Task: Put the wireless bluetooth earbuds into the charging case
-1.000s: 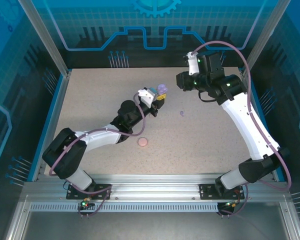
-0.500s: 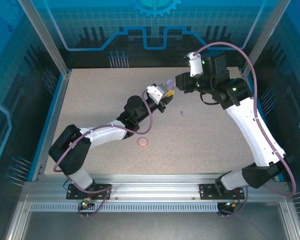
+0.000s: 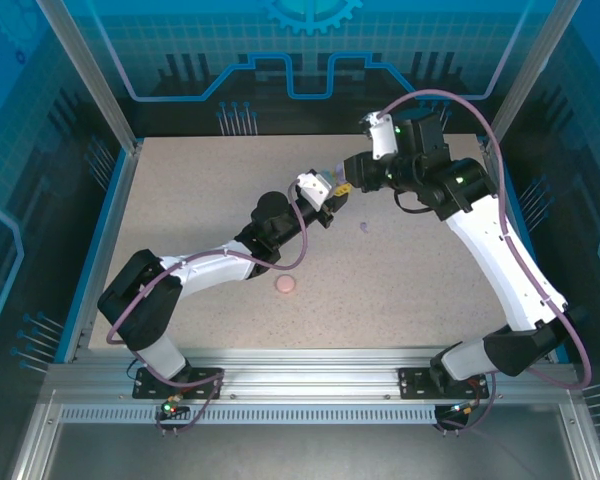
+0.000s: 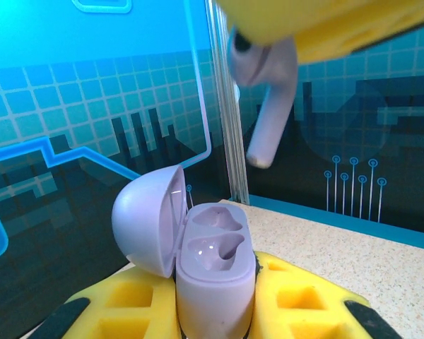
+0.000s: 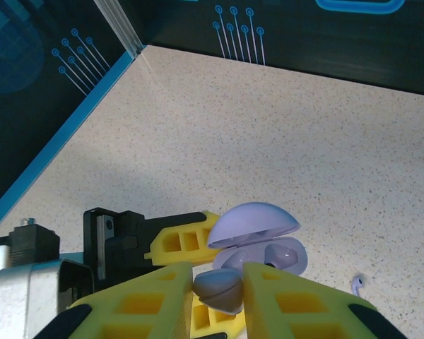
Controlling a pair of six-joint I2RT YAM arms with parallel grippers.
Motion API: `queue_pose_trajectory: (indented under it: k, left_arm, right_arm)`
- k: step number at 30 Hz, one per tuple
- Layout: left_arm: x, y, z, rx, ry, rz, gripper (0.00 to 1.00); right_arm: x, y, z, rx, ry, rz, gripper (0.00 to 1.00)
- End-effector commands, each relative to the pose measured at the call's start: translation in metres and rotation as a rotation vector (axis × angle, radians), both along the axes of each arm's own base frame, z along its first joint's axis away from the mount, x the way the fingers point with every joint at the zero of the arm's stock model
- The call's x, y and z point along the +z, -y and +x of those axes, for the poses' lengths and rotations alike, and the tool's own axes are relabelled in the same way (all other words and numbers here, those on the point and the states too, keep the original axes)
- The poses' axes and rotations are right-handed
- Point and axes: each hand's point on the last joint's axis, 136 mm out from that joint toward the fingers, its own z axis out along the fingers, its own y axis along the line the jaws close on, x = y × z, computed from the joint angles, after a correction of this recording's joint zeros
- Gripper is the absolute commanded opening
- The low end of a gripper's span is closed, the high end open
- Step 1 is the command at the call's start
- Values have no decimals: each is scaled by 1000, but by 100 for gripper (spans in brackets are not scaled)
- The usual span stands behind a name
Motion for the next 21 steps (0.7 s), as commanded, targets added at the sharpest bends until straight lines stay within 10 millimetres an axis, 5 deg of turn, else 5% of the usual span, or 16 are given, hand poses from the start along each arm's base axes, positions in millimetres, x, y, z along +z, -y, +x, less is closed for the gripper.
queue_pose_trajectory:
  k: [1, 21]
  left_arm:
    - [20, 4, -2, -11, 58, -9, 0]
    - [21, 1, -5, -10, 64, -11, 0]
  right_arm:
    - [-6, -8, -3, 35, -5, -1, 26]
    - [-25, -7, 8, 12, -28, -47, 25]
